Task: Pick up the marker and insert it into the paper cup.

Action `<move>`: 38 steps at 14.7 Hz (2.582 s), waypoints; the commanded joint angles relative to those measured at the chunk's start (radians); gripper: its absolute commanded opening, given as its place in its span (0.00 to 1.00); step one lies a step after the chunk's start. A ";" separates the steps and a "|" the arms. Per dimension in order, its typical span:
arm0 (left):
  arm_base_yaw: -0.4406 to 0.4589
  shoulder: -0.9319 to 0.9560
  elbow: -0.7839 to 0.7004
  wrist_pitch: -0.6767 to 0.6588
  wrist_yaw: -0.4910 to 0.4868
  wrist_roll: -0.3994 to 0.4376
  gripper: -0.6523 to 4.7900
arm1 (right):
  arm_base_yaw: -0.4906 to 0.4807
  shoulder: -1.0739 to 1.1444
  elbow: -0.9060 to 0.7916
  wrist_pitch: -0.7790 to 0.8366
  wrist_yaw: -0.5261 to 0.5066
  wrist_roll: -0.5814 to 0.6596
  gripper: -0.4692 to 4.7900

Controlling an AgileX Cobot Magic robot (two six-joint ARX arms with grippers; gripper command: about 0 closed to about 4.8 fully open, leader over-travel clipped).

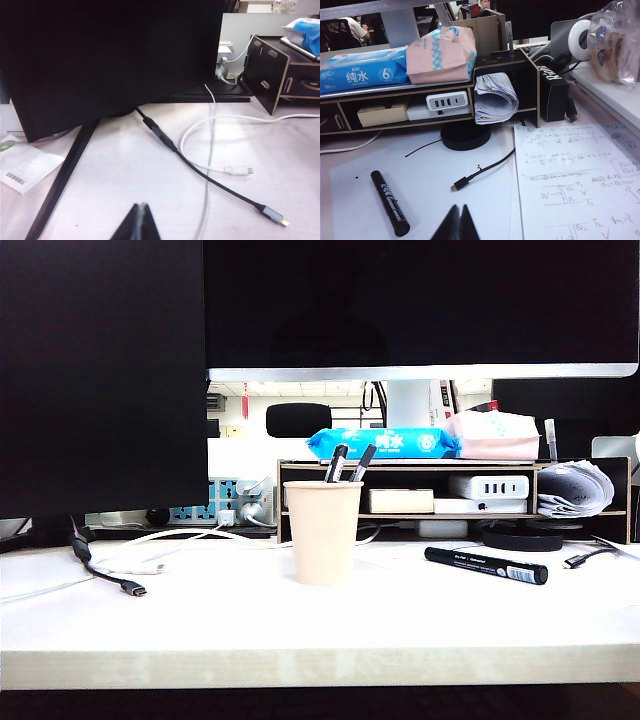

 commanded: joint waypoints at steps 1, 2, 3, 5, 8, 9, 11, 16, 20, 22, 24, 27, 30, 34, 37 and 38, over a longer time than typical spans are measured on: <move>-0.001 0.000 0.000 0.005 0.004 0.004 0.11 | 0.001 0.000 -0.005 0.013 -0.016 0.005 0.08; -0.001 0.000 0.000 0.005 0.003 0.004 0.11 | 0.001 0.000 -0.005 0.016 -0.040 0.005 0.08; -0.001 0.000 0.000 0.005 0.004 0.004 0.11 | 0.001 0.000 -0.005 0.018 -0.052 0.005 0.08; -0.001 0.000 0.000 0.005 0.004 0.004 0.11 | 0.002 0.000 -0.004 0.065 -0.101 0.067 0.08; -0.001 0.000 0.000 0.005 0.004 0.004 0.11 | 0.002 0.002 0.053 0.069 -0.107 0.130 0.08; -0.001 0.000 0.000 0.005 0.003 0.004 0.11 | 0.002 0.027 0.093 0.063 -0.101 0.130 0.08; -0.001 0.000 0.000 0.005 0.003 0.004 0.11 | 0.002 0.135 0.161 0.063 -0.101 0.129 0.08; -0.001 0.000 0.000 0.005 0.004 0.004 0.11 | 0.005 0.866 0.594 -0.042 -0.272 -0.056 0.08; -0.001 0.000 0.000 0.056 0.140 -0.180 0.11 | 0.103 1.356 0.980 -0.359 -0.291 -0.190 0.08; -0.002 0.000 0.000 0.078 0.496 -0.152 0.11 | 0.155 1.519 1.112 -0.427 -0.284 -0.244 0.08; -0.002 0.000 0.000 0.079 0.556 -0.147 0.11 | 0.194 1.643 1.209 -0.433 -0.285 -0.268 0.08; -0.002 0.003 0.000 0.077 0.561 -0.127 0.11 | 0.216 1.756 1.314 -0.469 -0.261 -0.275 0.08; -0.003 0.014 0.000 0.066 0.654 -0.137 0.11 | 0.216 1.879 1.454 -0.594 -0.224 -0.327 0.08; -0.058 0.073 0.001 0.050 0.692 -0.145 0.11 | 0.227 1.939 1.501 -0.595 -0.233 -0.346 0.08; -0.127 0.232 0.001 0.067 0.642 -0.082 0.11 | 0.237 1.957 1.503 -0.580 -0.270 -0.346 0.08; -0.149 0.295 0.000 0.110 0.639 -0.069 0.11 | 0.241 1.963 1.504 -0.580 -0.270 -0.354 0.08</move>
